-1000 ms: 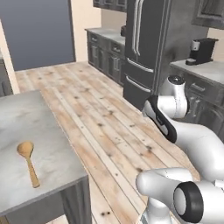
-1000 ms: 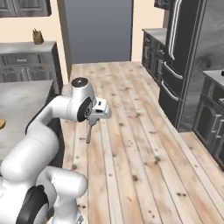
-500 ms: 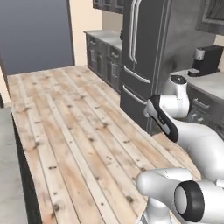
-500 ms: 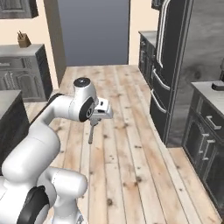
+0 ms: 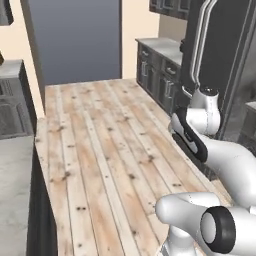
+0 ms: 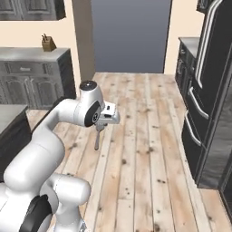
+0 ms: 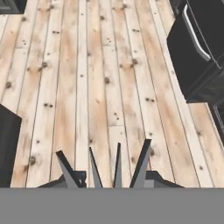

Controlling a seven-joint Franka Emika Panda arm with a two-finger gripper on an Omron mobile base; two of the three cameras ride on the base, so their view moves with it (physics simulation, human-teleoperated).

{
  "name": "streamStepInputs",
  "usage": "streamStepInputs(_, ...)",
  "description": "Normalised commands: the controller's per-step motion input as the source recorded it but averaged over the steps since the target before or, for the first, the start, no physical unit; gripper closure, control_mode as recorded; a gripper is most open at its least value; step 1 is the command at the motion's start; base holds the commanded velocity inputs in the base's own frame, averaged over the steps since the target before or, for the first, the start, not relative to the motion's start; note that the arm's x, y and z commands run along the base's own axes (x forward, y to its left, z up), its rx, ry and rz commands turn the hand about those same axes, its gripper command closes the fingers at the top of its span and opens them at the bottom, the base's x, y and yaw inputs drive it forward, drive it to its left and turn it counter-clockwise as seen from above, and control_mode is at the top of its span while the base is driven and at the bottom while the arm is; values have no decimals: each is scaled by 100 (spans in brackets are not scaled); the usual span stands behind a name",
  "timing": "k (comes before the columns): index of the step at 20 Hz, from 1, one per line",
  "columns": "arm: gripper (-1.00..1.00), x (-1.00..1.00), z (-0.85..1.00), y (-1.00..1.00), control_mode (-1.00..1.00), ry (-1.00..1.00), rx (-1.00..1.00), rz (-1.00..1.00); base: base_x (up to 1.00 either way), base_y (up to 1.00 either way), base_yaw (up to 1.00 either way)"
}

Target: Pick up the metallic utensils from the counter and place them in the open drawer. Make sure not to pick up any wooden utensils.

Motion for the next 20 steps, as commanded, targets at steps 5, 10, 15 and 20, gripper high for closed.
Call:
streamStepInputs(5,100,0,0,0,100,0,0,0,100,0,42)
streamStepInputs(10,100,0,0,0,100,0,0,0,100,0,37)
streamStepInputs(15,100,0,0,0,100,0,0,0,100,0,33)
streamStepInputs(20,100,0,0,0,100,0,0,0,100,0,34)
